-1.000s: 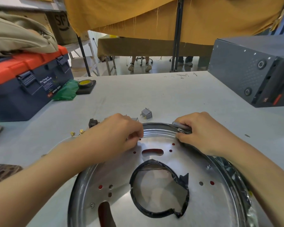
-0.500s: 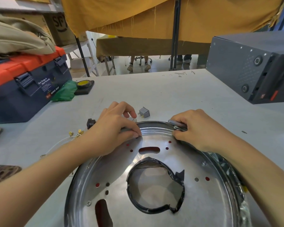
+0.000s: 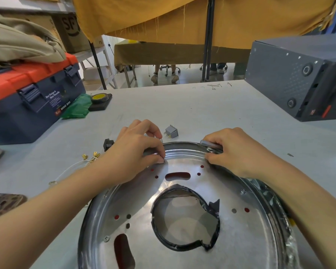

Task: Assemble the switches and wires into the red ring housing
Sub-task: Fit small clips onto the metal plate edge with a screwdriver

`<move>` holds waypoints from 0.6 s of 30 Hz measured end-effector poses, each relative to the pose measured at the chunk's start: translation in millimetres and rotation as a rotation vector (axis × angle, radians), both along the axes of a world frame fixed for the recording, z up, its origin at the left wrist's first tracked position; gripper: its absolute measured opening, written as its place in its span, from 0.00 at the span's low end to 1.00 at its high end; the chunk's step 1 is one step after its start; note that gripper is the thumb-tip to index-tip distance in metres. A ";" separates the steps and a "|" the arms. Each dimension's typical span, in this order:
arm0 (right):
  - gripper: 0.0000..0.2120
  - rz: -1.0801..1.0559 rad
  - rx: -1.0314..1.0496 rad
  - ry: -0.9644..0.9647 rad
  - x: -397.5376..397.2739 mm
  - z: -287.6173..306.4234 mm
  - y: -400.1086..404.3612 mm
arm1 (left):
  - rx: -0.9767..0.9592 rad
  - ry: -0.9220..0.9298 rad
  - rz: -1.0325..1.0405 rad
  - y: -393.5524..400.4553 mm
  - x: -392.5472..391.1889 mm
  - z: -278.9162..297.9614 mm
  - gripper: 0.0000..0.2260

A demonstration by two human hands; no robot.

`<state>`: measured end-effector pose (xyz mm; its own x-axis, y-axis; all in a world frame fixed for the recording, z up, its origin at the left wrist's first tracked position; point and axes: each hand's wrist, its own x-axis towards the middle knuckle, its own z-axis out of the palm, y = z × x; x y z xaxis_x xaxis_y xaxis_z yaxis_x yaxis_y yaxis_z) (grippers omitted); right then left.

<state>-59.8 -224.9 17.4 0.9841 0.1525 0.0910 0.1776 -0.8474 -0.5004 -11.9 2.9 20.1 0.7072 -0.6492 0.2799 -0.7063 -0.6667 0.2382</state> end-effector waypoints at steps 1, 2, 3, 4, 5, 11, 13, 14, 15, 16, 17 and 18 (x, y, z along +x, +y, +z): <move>0.13 0.001 -0.001 0.000 0.1 0.1 0.0 | 0.004 -0.011 -0.001 -0.1 0.1 -0.3 0.01; 0.13 0.003 -0.003 0.001 0.0 0.3 -0.1 | 0.010 -0.020 -0.002 -0.4 0.2 -0.7 0.01; 0.13 0.004 -0.004 0.002 0.1 0.4 -0.2 | 0.017 -0.030 -0.004 -0.7 0.3 -1.0 0.02; 0.14 0.005 -0.003 0.004 0.1 0.6 -0.1 | 0.026 -0.041 -0.005 -1.2 0.5 -1.2 0.02; 0.14 0.005 -0.002 0.005 0.1 0.7 0.0 | 0.036 -0.051 -0.005 -1.8 0.6 -1.3 0.02; 0.13 0.008 -0.002 0.003 -1.2 1.2 0.5 | 0.007 0.007 0.010 -0.2 2.0 -1.6 0.02; 0.09 0.009 -0.002 0.002 -1.1 0.9 0.4 | -0.008 0.016 0.007 -0.1 1.8 -1.4 0.02; 0.07 0.008 -0.002 0.001 -1.1 0.6 0.4 | -0.009 0.011 0.003 -0.4 1.8 -1.5 0.02; 0.07 0.006 -0.002 0.002 -1.1 0.2 0.3 | -0.008 0.004 0.001 -0.5 1.8 -1.7 0.02; 0.06 0.003 -0.002 0.004 -1.1 0.0 0.2 | -0.007 0.001 0.002 -0.7 1.8 -1.9 0.02; 0.06 -0.001 0.000 0.005 -1.1 -0.1 0.2 | -0.011 0.004 0.004 -0.6 1.7 -2.2 0.02; 0.06 -0.006 0.001 0.004 -1.2 -0.2 0.3 | -0.016 0.013 0.006 -0.3 1.7 -2.5 0.02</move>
<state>-61.0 -224.6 17.2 0.9853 0.1469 0.0873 0.1708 -0.8479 -0.5018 -10.2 2.6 17.6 0.7146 -0.6405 0.2811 -0.6991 -0.6670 0.2575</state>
